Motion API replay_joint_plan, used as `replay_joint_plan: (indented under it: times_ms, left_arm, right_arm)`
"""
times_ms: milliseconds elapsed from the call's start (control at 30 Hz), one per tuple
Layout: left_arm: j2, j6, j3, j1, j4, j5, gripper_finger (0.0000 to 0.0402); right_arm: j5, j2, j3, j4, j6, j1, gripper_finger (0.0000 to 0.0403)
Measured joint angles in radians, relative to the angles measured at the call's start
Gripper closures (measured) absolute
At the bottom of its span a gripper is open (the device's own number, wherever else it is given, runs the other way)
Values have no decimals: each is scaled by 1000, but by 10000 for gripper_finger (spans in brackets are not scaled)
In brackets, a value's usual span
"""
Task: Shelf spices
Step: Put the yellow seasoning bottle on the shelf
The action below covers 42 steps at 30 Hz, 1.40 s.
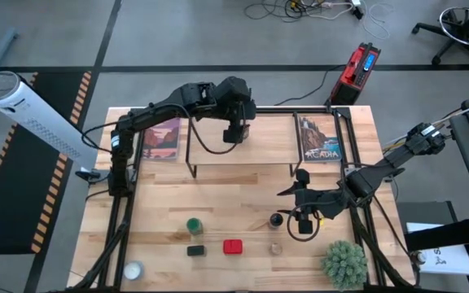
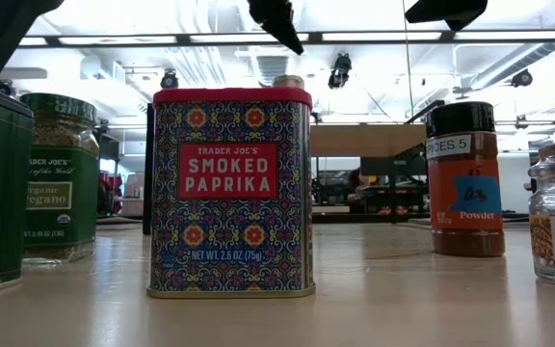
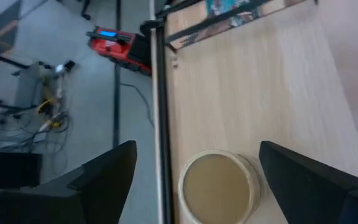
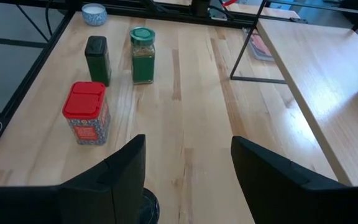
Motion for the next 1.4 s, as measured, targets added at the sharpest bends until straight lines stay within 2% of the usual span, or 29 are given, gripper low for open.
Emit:
replay_joint_plan:
  times_ms: [233,567,733,900,1067,1400]
  left_arm:
    - [-7,-51,0,2,-126,-150,79]
    - [-6,-127,-13,4,-216,-154,80]
    - [-6,-147,-60,4,-217,-156,85]
    - [-5,-147,-150,3,-171,-228,88]
    - [-4,-147,-203,3,-137,-249,81]
    - [-4,-167,-207,3,-74,-258,83]
  right_arm:
    - [0,0,0,0,9,0,190]
    - [-1,0,0,1,10,9,190]
    - [-16,0,0,1,9,11,190]
    - [-20,0,0,14,9,16,190]
    - [-23,0,0,15,8,16,190]
    - [-23,0,0,23,6,16,190]
